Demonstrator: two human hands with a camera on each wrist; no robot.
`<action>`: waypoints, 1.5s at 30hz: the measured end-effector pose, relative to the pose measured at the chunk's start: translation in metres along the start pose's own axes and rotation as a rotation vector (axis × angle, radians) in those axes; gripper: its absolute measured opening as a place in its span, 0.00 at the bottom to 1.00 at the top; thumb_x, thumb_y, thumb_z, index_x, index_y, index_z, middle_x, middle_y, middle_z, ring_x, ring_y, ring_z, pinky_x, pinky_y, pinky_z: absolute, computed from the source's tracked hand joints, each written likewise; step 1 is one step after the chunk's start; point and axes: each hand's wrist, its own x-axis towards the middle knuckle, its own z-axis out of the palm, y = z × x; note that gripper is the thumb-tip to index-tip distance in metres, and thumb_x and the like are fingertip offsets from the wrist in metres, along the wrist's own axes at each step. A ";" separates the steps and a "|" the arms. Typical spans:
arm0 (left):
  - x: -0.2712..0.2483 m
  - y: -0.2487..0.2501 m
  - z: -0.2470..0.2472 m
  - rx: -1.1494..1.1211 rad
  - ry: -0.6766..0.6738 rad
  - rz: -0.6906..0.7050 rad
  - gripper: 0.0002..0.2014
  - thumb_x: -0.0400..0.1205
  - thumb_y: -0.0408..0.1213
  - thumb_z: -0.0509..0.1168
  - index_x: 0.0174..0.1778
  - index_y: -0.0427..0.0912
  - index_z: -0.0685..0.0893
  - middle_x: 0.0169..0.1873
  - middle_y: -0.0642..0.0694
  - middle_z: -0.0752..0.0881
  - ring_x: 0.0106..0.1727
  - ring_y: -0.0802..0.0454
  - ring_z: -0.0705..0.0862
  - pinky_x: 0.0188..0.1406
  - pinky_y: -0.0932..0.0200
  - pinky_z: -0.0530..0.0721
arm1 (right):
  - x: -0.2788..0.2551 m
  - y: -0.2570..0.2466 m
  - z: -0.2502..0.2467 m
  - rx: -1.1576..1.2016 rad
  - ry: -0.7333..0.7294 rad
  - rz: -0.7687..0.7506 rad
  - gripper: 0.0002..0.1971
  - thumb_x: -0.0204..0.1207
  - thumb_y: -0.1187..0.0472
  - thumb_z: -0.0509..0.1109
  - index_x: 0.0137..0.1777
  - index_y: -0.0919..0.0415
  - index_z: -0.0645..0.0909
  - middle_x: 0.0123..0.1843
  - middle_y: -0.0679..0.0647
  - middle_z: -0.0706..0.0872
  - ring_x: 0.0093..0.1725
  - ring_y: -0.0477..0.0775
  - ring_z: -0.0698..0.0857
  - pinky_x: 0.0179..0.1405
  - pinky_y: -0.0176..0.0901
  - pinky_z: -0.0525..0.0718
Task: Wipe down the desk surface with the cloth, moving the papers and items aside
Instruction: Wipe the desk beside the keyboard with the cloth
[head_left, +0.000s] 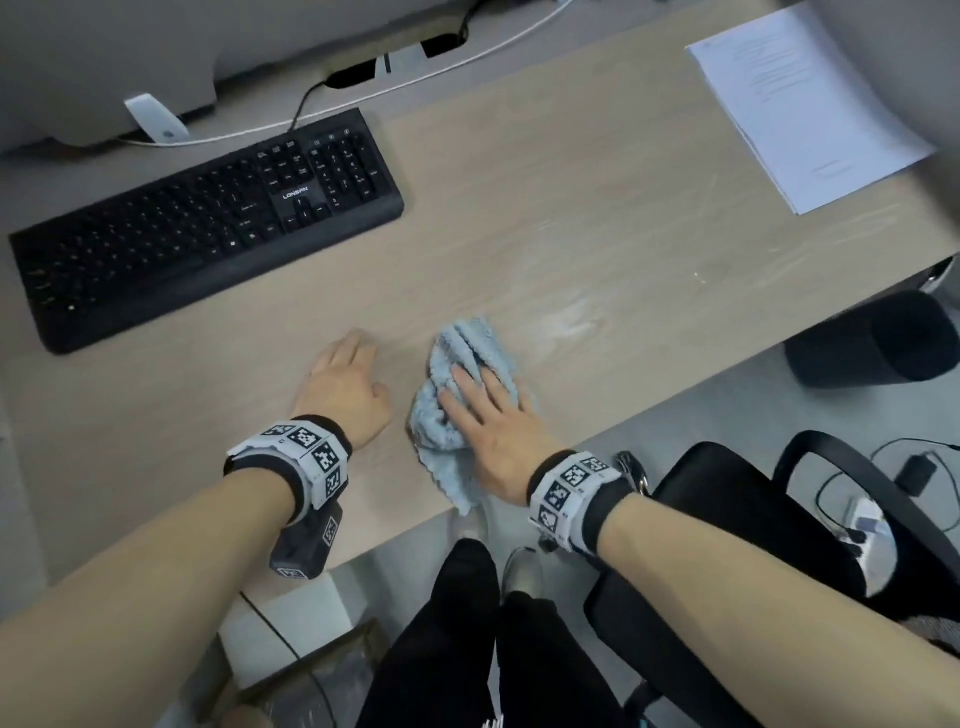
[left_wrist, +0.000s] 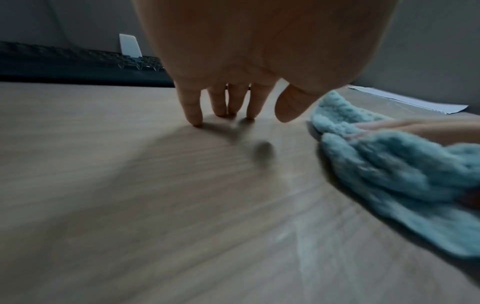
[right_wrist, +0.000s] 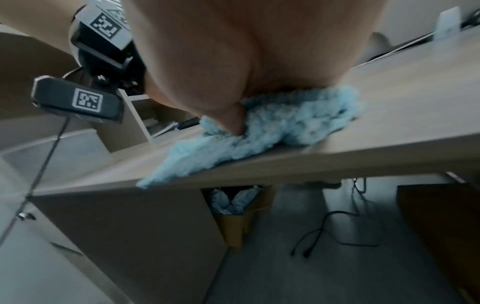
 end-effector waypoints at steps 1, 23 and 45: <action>0.000 -0.001 -0.002 -0.011 -0.011 0.009 0.30 0.83 0.38 0.57 0.82 0.39 0.62 0.85 0.41 0.57 0.83 0.40 0.58 0.82 0.50 0.58 | -0.005 0.009 0.001 -0.007 0.011 -0.028 0.51 0.77 0.60 0.70 0.87 0.52 0.35 0.88 0.53 0.32 0.86 0.63 0.35 0.82 0.71 0.44; -0.053 -0.012 0.027 -0.059 0.041 -0.073 0.35 0.77 0.29 0.60 0.82 0.40 0.61 0.85 0.41 0.53 0.84 0.41 0.57 0.83 0.50 0.57 | -0.050 0.014 0.031 -0.028 0.109 0.032 0.46 0.74 0.66 0.68 0.87 0.51 0.46 0.89 0.54 0.43 0.87 0.63 0.46 0.80 0.67 0.61; -0.063 -0.015 0.024 0.001 0.002 -0.115 0.27 0.80 0.35 0.60 0.77 0.35 0.70 0.81 0.38 0.63 0.79 0.35 0.64 0.80 0.48 0.62 | -0.051 0.079 -0.006 0.254 0.284 0.525 0.27 0.73 0.55 0.77 0.68 0.59 0.70 0.64 0.62 0.73 0.61 0.66 0.78 0.59 0.56 0.81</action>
